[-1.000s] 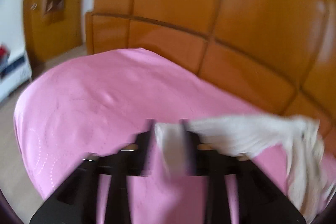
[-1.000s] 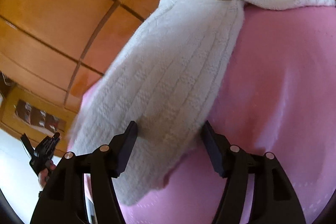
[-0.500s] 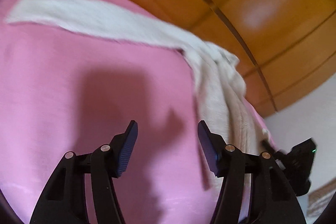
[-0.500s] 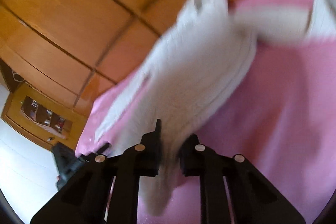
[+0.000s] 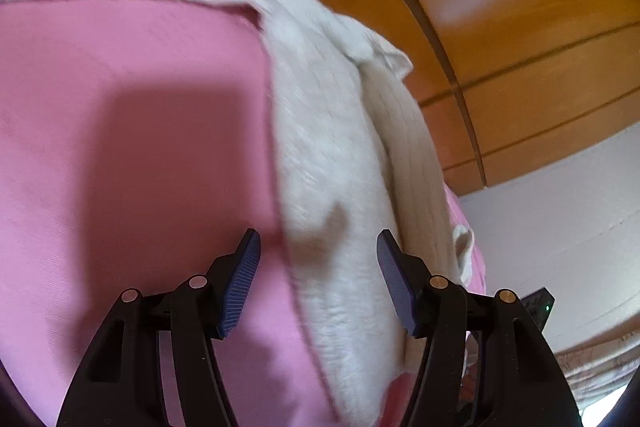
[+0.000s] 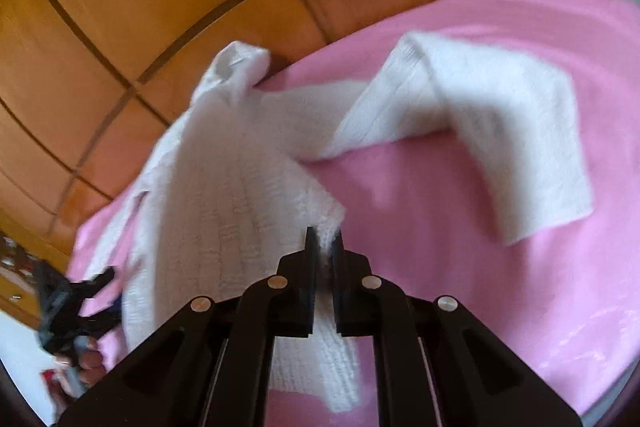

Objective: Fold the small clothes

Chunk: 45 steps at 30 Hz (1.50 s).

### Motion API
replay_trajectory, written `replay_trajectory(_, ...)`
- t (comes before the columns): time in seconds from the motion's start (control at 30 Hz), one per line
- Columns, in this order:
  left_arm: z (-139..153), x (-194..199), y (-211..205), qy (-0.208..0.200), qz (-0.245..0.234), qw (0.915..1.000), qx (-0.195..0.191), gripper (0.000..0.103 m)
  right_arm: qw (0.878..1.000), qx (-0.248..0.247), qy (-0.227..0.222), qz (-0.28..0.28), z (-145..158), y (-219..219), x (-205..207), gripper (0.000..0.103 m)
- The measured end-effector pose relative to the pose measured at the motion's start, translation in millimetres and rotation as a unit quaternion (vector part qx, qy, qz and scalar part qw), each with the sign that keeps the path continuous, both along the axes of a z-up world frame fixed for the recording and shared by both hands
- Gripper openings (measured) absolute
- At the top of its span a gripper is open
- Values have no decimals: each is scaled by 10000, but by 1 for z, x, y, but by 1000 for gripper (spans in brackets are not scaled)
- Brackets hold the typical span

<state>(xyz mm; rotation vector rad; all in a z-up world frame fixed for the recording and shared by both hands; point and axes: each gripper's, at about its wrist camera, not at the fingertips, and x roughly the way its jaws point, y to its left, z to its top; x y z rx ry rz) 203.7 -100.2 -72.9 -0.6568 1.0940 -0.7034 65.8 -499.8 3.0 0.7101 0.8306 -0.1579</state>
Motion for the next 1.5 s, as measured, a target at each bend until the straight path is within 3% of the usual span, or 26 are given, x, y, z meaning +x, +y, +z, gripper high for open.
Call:
replay_trajectory(0.07, 0, -13, -9, -10, -234, 9996, -147, 59, 9998, 129, -6, 119, -3, 1, 3, 24)
replay_trajectory(0.17, 2, -29, -26, -90, -588, 9981, -174, 59, 9987, 352, 34, 359, -5, 6, 12, 30)
replay_trajectory(0.23, 3, -34, -33, -152, -775, 9969, 5, 30, 9985, 260, 158, 458, -6, 12, 17, 29)
replay_trajectory(0.27, 3, -34, -35, -171, -774, 9966, 214, 8, 9984, 219, 187, 495, -5, 14, 17, 18)
replay_trajectory(0.3, 5, -33, -31, -229, -698, 9965, 388, 7, 9982, 161, 206, 548, -2, 16, 15, 9)
replay_trajectory(0.33, 11, -32, -24, -314, -639, 9967, 382, 6, 9981, 91, 187, 576, 4, 20, 15, 8)
replay_trajectory(0.6, 92, -50, 58, -1388, -137, 9881, 653, 4, 9899, -398, -819, 1088, 97, 61, -14, 6)
replay_trajectory(0.7, 109, -69, 88, -1586, -1, 9845, 743, 4, 9854, -465, -962, 1328, 111, 77, -32, 6)
replay_trajectory(0.77, 112, -86, 111, -1606, 54, 9834, 844, 4, 9833, -563, -875, 1492, 107, 87, -46, 6)
replay_trajectory(0.87, 101, -111, 133, -1446, 110, 9839, 1042, 4, 9838, -555, -335, 1670, 76, 98, -69, 6)
replay_trajectory(1.03, 50, -157, 157, -701, 176, 9897, 1234, 4, 9839, -423, 490, 1665, 19, 99, -101, 6)
replay_trajectory(1.17, 18, -173, 159, -341, 177, 9893, 1410, 4, 9814, -644, 1057, 1468, -11, 94, -113, 6)
replay_trajectory(1.27, 19, -165, 157, -374, 218, 9868, 1559, 8, 9839, -688, 972, 1334, -7, 91, -107, 10)
replay_trajectory(1.3, 24, -159, 159, -468, 334, 9843, 1668, 25, 9850, -847, 893, 1207, 0, 88, -107, 15)
replay_trajectory(1.33, 27, -151, 162, -519, 473, 9832, 1683, 37, 9856, -1013, 815, 1081, 6, 87, -107, 40)
replay_trajectory(1.37, 30, -144, 172, -567, 714, 9823, 1636, 58, 9862, -1124, 695, 996, 13, 86, -105, 56)
replay_trajectory(1.47, 38, -118, 210, -659, 1609, 9700, 1701, 62, 9861, -1235, 363, 1052, 30, 95, -89, 58)
replay_trajectory(1.5, 39, -106, 224, -618, 1967, 9612, 1831, 62, 9861, -1217, 278, 1098, 32, 101, -86, 60)
